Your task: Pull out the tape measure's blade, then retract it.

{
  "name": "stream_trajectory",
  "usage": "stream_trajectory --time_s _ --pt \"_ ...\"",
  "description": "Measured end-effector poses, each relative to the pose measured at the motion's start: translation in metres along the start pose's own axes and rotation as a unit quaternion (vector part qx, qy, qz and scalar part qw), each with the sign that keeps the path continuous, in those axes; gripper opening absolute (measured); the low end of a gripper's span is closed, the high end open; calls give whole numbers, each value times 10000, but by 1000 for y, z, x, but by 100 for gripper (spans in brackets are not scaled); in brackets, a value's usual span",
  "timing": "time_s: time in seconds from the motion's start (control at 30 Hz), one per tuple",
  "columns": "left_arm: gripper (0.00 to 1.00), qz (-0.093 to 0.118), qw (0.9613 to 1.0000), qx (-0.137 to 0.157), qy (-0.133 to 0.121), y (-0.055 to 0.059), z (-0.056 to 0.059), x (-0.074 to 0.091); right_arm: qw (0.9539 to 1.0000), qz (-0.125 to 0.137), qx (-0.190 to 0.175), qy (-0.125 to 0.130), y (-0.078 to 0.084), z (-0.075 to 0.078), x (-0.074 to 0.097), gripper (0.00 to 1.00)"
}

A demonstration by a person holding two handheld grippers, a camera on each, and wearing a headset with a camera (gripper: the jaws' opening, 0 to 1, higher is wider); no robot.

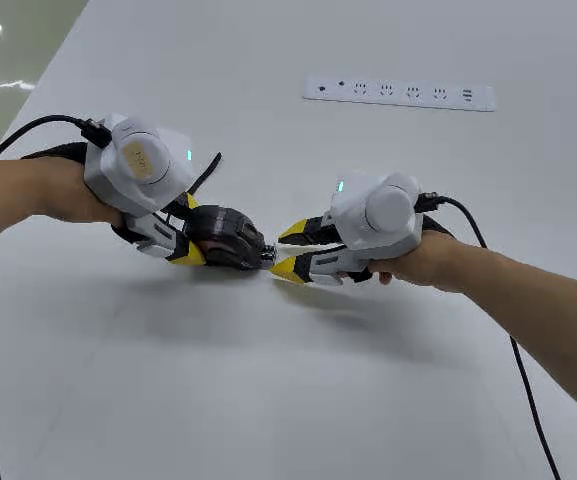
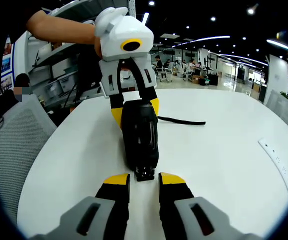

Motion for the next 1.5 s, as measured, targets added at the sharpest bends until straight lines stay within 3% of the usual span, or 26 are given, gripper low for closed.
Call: stream_trajectory --time_s 0.43,1.2,1.5 --pt "28 30 10000 36 12 0 -1 -2 9999 -89 128 -58 1 0 -9 15" --pt "28 27 9999 91 37 1 -1 -2 9996 -141 252 -77 2 -3 -15 14" --pt "28 32 10000 69 36 1 0 -2 9984 -164 542 -82 1 -3 -15 11"
Point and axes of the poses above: the centre of the closed fingertips' face, and the gripper's own axes: x roughly backward along the fingers, z roughly to its right, y roughly out of its underside, the point moved 7 cm from there along x, roughly backward along the fingers, and after that the axes turned 13 degrees about y, right-handed, at the moved point
